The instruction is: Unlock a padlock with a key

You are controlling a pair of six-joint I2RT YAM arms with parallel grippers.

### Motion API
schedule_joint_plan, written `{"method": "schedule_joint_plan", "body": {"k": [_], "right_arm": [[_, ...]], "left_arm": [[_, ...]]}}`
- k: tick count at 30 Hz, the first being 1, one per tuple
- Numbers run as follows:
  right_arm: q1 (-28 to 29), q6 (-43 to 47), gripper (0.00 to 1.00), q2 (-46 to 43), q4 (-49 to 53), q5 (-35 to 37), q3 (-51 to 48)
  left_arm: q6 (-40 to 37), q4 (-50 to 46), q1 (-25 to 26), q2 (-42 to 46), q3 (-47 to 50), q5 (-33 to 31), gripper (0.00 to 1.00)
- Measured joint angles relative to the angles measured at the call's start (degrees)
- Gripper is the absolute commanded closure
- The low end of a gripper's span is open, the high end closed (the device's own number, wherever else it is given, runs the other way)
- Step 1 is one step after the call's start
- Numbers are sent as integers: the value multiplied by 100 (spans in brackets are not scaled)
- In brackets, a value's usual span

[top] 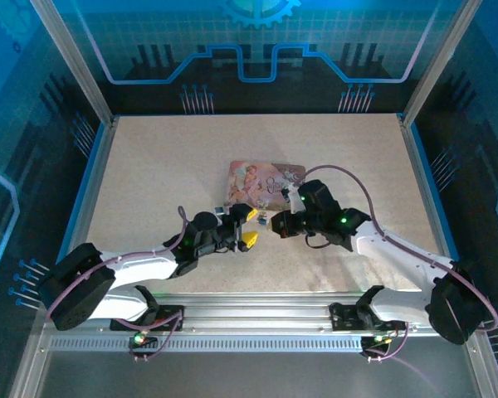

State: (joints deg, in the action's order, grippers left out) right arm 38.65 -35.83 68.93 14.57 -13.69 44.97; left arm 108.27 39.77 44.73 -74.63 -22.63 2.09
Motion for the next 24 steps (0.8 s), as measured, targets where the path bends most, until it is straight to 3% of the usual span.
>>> {"method": "schedule_joint_plan", "body": {"k": [9, 24], "right_arm": [[334, -68, 100, 474, -323, 28, 315], [448, -85, 99, 651, -417, -177, 492]], "left_arm": [[494, 308, 120, -131, 85, -140, 26], [649, 911, 149, -332, 446, -424, 56]]}}
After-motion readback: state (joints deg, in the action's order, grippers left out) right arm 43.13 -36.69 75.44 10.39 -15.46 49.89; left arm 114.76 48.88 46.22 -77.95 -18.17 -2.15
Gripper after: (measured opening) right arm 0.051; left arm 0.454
